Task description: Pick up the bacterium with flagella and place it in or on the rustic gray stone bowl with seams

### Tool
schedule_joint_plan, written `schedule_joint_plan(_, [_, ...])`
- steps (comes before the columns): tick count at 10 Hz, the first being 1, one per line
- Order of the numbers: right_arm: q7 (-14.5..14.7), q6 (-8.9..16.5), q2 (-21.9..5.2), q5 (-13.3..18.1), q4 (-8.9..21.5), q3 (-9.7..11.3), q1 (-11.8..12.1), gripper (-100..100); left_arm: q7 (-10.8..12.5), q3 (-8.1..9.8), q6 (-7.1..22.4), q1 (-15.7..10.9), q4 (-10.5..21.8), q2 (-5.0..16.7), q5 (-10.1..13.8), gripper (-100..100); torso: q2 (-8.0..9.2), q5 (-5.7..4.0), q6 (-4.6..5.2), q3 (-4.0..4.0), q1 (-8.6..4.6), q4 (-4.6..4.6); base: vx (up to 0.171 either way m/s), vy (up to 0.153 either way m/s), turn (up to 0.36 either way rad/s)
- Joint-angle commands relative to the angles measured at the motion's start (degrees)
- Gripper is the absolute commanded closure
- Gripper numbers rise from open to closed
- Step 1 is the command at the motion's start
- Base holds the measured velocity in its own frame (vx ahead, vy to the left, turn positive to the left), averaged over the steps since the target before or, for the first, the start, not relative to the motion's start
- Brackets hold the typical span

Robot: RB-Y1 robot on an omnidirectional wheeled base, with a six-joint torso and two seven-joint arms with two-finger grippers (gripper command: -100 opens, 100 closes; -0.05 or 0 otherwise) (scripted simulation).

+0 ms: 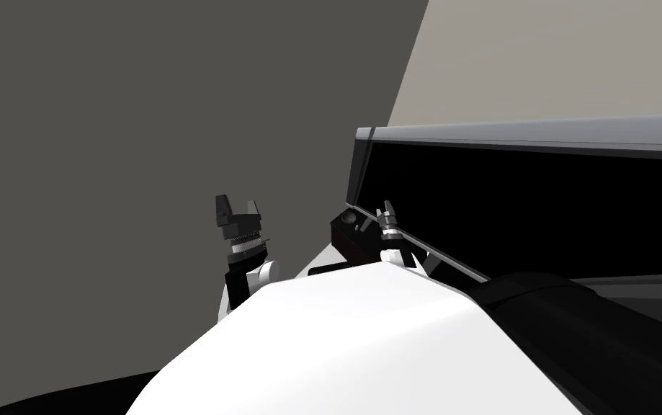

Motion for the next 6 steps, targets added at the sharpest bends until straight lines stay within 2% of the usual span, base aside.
schedule_joint_plan(1, [-0.1,1.5,-0.4,-2.9,1.7,-0.7,0.0,-100,0.0,0.0,0.0,0.0,0.0,0.0,0.0,0,0.0,0.0,0.0,0.0,0.0,0.0,-0.034,-0.037,0.134])
schedule_joint_plan(2, [-0.1,1.5,-0.4,-3.6,1.7,-0.7,0.0,-100,0.0,0.0,0.0,0.0,0.0,0.0,0.0,0,-0.01,0.0,-0.02,0.0,0.01,0.0,-0.023,-0.034,0.085])
schedule_joint_plan(3, [-0.3,3.0,-0.7,-5.9,3.6,-1.6,-0.3,-100,0.0,0.0,0.0,0.0,0.0,0.0,0.0,0,-0.04,0.0,0.0,-0.02,0.02,-0.01,-0.021,-0.033,0.163])
schedule_joint_plan(4, [-0.3,3.0,-0.7,-6.6,3.6,-1.6,-0.3,-100,0.0,0.0,0.0,0.0,0.0,0.0,0.0,0,-0.05,0.01,-0.02,-0.03,0.02,-0.01,-0.02,-0.036,0.079])
schedule_joint_plan(5, [-0.6,4.5,-0.9,-8.7,5.4,-2.5,-0.6,-100,0.0,0.0,0.0,0.0,0.0,0.0,0.0,0,-0.07,0.0,0.0,-0.04,0.02,-0.02,-0.029,-0.036,0.161])
schedule_joint_plan(6, [-0.6,4.5,-0.9,-9.8,5.4,-2.5,-0.6,-100,0.0,0.0,0.0,0.0,0.0,0.0,0.0,0,-0.05,0.0,-0.02,-0.03,0.0,-0.02,-0.027,-0.031,0.086])
